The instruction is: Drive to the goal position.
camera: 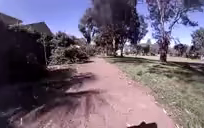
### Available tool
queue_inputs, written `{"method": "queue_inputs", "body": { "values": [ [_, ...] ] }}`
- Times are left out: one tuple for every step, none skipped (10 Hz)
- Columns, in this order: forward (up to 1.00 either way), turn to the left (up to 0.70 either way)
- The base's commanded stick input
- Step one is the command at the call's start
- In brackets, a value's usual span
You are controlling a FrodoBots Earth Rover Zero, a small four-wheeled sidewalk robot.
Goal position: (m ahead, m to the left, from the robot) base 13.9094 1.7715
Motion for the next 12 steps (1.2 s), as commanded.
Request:
{"method": "queue_inputs", "body": {
  "values": [
    [0.7, 0.0],
    [0.7, 0.0],
    [0.7, 0.0],
    [0.7, 0.0],
    [0.7, 0.0],
    [0.7, 0.0],
    [0.7, 0.0],
    [0.7, 0.0],
    [0.7, 0.0],
    [0.7, 0.0],
    [0.7, 0.0],
    [0.7, 0.0]
  ]
}}
